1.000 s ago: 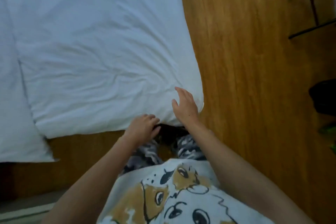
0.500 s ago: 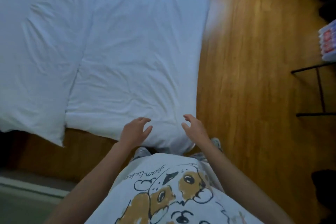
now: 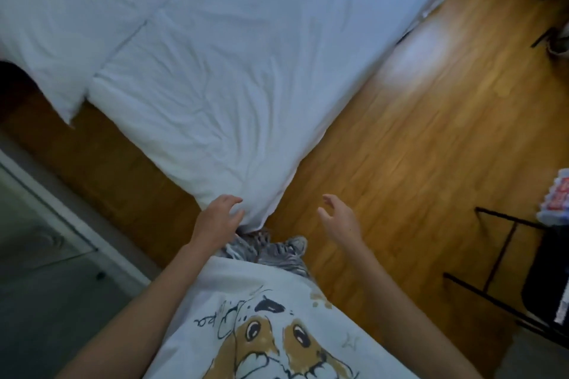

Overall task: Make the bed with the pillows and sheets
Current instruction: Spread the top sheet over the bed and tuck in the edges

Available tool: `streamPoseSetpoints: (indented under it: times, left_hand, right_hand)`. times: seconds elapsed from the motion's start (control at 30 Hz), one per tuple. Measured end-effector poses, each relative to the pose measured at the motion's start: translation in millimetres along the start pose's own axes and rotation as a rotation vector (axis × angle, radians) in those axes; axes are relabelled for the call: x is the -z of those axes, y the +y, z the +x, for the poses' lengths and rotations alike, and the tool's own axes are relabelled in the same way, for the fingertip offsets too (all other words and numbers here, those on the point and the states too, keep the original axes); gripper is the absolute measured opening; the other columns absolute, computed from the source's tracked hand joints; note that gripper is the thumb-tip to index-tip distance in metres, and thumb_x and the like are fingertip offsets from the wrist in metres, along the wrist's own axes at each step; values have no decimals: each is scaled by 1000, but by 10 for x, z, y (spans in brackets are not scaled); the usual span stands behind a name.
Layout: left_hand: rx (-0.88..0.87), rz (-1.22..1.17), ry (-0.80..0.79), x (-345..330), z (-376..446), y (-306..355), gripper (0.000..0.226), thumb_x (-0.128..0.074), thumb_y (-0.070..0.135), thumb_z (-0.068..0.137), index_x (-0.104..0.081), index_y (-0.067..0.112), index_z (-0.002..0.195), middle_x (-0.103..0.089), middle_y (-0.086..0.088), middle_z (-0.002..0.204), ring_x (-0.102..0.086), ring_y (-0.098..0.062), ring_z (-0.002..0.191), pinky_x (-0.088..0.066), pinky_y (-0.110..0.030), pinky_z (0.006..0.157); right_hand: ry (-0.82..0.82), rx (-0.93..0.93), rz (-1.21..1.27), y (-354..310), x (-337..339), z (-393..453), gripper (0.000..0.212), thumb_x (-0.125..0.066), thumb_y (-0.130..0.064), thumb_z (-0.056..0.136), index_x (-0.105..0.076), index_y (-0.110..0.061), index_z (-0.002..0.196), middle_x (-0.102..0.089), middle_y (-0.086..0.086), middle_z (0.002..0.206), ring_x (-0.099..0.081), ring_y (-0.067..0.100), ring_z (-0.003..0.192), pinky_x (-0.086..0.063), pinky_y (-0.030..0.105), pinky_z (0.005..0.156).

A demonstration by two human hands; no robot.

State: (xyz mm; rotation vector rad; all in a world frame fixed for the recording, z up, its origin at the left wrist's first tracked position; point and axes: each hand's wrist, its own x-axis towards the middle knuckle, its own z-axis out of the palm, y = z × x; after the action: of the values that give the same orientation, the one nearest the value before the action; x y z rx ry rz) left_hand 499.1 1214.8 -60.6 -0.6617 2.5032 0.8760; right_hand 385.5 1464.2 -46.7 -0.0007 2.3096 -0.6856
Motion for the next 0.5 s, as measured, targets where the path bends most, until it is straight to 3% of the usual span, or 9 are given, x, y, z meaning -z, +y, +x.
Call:
streamPoseSetpoints:
  times: [0.2, 0.37, 0.5]
  left_hand:
    - [81, -61, 102, 92, 304, -184, 31, -56, 25, 96, -61, 14, 124, -58, -5, 128, -55, -24, 115, -45, -34, 92]
    - [110, -101, 152, 207, 829, -358, 33, -56, 26, 96, -60, 12, 125, -57, -8, 128, -53, -26, 115, -47, -37, 92]
    - [193, -131, 204, 207, 1240, -480, 37, -53, 27, 97, -56, 11, 131, -53, -9, 134, -48, -25, 122, -43, -37, 98]
  right_hand:
    - [-78, 169, -135, -544, -122, 481, 44, -50, -29, 98, -42, -20, 141, -48, -1, 142, -45, 15, 129, -41, 34, 105]
    - [-76, 317, -256, -949, -186, 1050, 45, -47, -27, 100, -40, -17, 143, -39, 0, 149, -32, 16, 138, -32, 30, 107]
    - [-44, 417, -395, -1085, -294, 1748, 50, -47, -28, 99, -36, -15, 146, -32, 5, 154, -24, 20, 142, -26, 36, 115]
